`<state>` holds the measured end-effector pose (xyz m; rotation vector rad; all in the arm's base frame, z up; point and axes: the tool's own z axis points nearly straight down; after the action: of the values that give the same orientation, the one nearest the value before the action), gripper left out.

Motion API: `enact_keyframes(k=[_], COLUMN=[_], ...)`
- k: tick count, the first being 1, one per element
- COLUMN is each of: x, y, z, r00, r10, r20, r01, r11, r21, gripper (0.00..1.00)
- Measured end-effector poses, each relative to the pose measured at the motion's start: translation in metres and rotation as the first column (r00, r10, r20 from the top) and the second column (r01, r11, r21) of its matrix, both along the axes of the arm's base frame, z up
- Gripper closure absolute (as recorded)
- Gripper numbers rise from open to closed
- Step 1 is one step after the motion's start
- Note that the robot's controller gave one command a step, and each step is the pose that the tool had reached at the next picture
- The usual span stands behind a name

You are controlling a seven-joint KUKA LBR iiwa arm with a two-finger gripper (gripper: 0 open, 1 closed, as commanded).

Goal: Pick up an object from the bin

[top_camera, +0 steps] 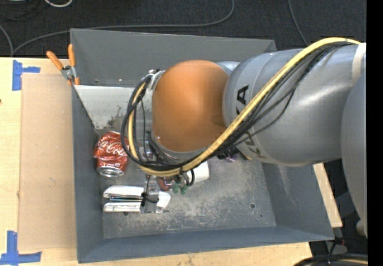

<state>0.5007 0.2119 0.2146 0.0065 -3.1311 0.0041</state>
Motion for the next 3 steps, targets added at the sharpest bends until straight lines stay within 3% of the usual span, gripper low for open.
enact_keyframes(k=[1, 2, 3], x=[0.002, 0.021, 0.007], y=[-0.002, -0.049, -0.044], z=[0.004, -0.146, -0.146], r00=[1.000, 0.996, 0.993], r10=[-0.007, -0.094, -0.119], r20=[0.008, 0.001, 0.014], r01=[0.007, 0.094, 0.119], r11=[1.000, 0.996, 0.993], r21=[0.002, -0.001, 0.006], gripper=[0.00, 0.00, 0.00])
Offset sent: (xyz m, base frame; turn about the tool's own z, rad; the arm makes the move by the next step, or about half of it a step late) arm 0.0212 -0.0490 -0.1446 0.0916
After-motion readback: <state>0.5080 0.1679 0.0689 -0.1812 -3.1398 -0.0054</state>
